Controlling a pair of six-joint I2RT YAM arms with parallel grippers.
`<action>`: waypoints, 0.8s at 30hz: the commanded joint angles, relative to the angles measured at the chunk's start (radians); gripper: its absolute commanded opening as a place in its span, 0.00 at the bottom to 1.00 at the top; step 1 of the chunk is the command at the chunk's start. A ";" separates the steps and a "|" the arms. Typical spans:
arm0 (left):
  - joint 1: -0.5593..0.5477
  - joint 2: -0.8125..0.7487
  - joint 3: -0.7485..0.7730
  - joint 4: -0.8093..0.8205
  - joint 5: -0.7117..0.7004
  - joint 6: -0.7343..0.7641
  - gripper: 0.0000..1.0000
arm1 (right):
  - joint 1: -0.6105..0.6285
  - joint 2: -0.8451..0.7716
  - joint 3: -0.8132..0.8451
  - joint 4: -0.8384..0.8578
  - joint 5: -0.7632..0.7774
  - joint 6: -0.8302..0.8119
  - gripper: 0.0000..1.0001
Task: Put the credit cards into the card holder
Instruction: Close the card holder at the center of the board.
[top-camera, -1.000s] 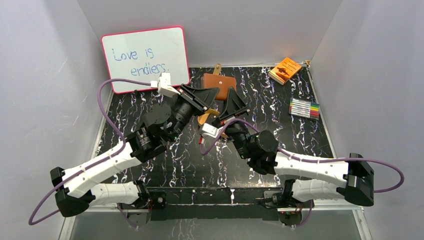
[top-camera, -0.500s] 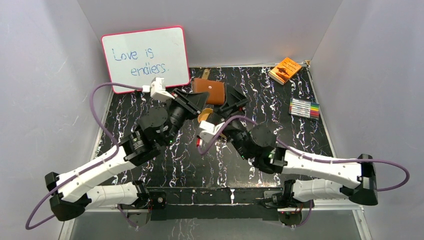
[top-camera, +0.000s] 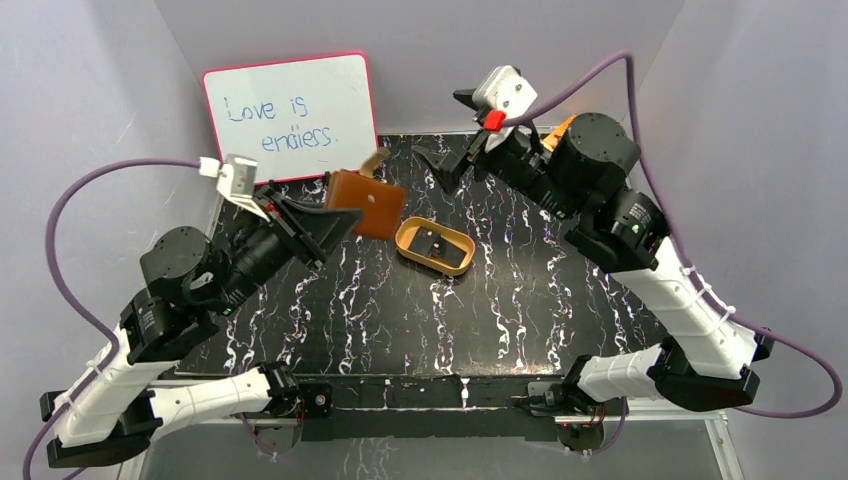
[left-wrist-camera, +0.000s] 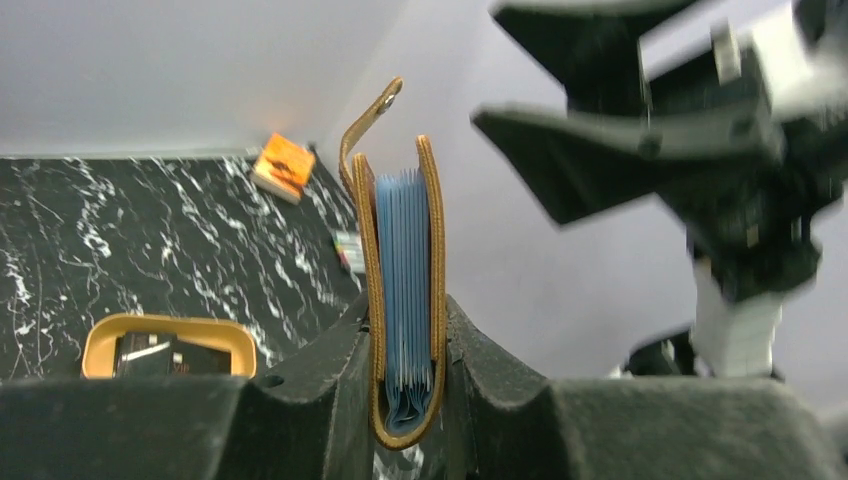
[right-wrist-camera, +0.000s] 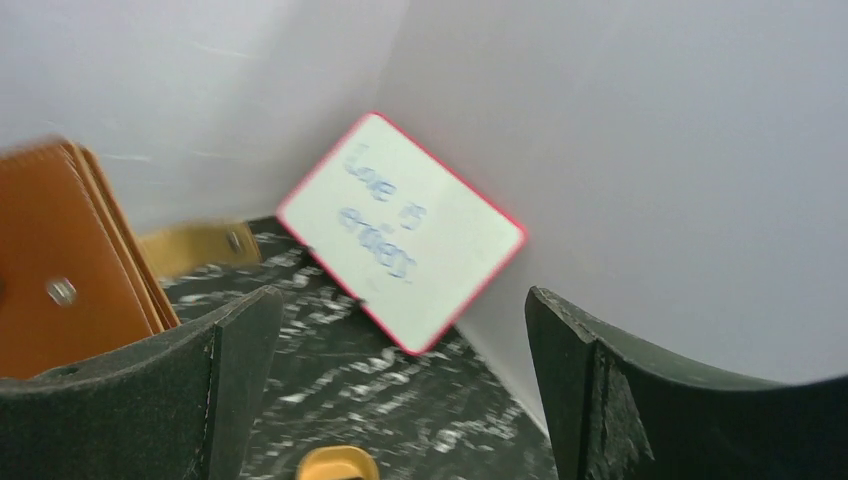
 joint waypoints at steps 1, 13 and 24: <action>-0.001 0.036 0.072 -0.196 0.293 0.085 0.00 | -0.127 0.021 0.055 -0.075 -0.429 0.310 0.99; -0.001 -0.076 -0.245 -0.108 0.508 -0.009 0.00 | -0.275 -0.194 -0.184 -0.187 -0.662 0.564 0.95; 0.190 0.079 -0.456 0.148 0.691 -0.046 0.00 | -0.380 -0.305 -0.665 0.266 -0.669 0.818 0.93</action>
